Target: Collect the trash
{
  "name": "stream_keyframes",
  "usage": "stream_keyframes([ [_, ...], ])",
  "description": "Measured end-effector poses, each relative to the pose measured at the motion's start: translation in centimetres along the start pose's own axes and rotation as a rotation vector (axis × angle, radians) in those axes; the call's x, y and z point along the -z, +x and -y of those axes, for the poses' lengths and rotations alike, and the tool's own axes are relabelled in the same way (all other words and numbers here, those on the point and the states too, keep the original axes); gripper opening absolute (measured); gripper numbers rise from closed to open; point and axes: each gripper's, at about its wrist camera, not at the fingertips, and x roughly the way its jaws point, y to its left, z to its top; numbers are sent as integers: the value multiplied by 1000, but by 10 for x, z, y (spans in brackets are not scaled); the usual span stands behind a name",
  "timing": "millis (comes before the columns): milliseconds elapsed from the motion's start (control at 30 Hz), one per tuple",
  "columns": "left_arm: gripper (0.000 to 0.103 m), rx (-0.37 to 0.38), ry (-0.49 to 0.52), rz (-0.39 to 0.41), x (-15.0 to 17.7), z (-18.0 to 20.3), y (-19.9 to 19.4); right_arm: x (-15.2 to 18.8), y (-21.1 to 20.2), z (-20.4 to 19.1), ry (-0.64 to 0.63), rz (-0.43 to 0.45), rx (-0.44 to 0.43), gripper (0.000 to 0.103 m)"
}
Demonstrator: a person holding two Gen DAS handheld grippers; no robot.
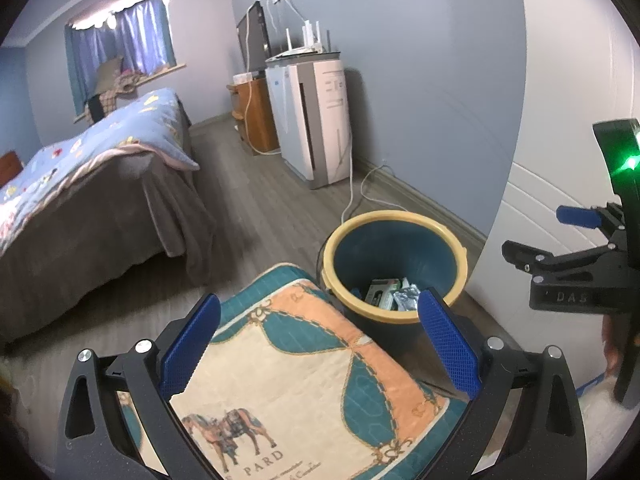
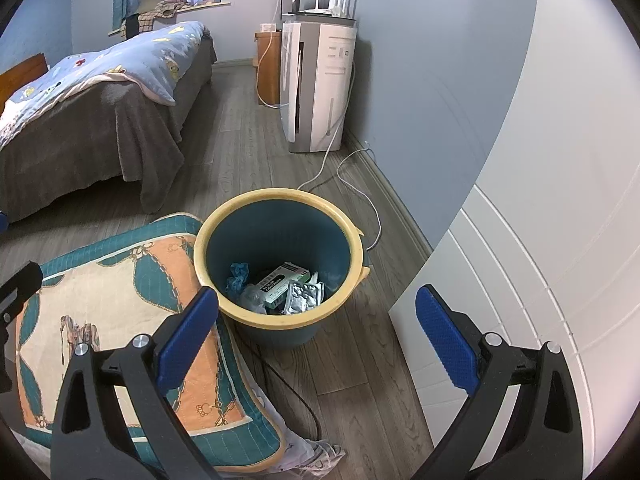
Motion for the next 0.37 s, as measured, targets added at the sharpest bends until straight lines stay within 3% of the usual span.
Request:
stream_keyframes([
  [367,98,28,-30,-35,0,-6,4,0,0,1,0,-2,0,97],
])
